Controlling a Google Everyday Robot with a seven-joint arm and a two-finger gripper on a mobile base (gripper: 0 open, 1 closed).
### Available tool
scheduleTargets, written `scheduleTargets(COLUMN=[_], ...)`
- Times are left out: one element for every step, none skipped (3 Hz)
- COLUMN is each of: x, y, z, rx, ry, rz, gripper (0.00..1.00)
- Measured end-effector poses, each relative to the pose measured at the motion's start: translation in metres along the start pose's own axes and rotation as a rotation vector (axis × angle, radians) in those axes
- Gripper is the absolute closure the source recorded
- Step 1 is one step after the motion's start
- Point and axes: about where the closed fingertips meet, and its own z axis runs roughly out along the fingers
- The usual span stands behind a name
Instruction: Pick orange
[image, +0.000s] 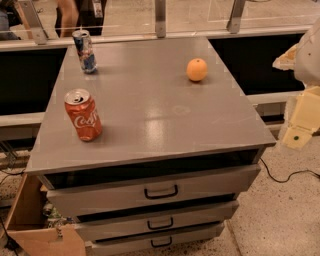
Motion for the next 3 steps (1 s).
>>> scheduleTargets(x=[-0.001,-0.004,-0.008], y=[-0.001,-0.023,-0.086], z=[0.000,0.020,0.062], rx=[0.004,0.040,0.100], ry=[-0.003,-0.043,-0.153], rz=[-0.001,0.000,0.035], gripper=[0.00,0.00,0.00])
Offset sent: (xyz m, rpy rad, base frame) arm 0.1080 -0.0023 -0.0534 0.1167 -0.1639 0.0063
